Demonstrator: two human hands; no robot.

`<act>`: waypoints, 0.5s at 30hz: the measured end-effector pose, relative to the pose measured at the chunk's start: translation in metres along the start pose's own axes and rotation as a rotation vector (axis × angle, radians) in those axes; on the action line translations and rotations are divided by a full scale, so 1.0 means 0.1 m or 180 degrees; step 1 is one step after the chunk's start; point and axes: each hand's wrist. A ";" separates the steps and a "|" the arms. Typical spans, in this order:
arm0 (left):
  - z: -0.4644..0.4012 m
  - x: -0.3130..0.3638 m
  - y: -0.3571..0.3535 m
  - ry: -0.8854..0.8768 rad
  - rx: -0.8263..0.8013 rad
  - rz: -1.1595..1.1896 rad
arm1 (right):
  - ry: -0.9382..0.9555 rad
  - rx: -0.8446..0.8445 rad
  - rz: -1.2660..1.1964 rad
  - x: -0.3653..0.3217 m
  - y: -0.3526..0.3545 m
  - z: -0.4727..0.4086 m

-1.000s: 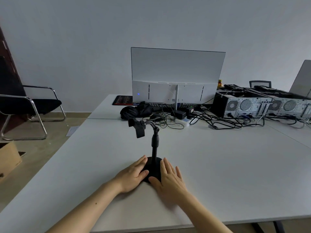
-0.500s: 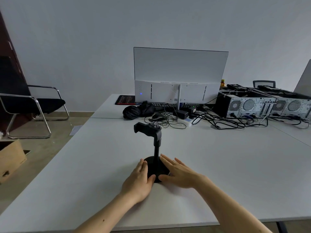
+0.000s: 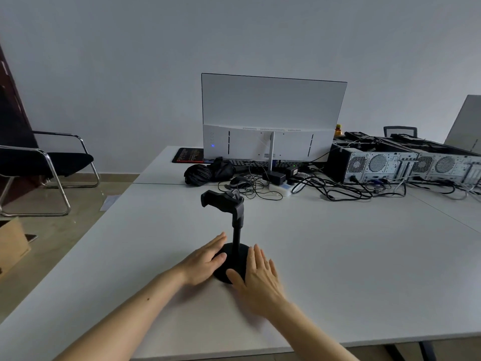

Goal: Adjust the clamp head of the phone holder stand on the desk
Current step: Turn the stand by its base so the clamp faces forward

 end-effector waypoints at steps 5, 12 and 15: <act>0.00 -0.05 -0.09 -0.0086 -0.0095 -0.0192 | 0.0033 -0.0013 0.0241 -0.03 -0.03 0.00; 0.06 -0.08 -0.20 0.0026 0.0072 -0.0318 | 0.0437 -0.0174 0.0388 0.17 0.08 -0.08; 0.13 -0.04 -0.27 0.0114 0.0221 -0.0438 | 0.0705 -0.0299 0.0418 0.30 0.17 -0.14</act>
Point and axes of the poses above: each hand's wrist, its own z-axis away from the middle knuckle, its own y-axis out of the back of the hand, x = y × z, and after that the axes turned 4 degrees about x, right-handed
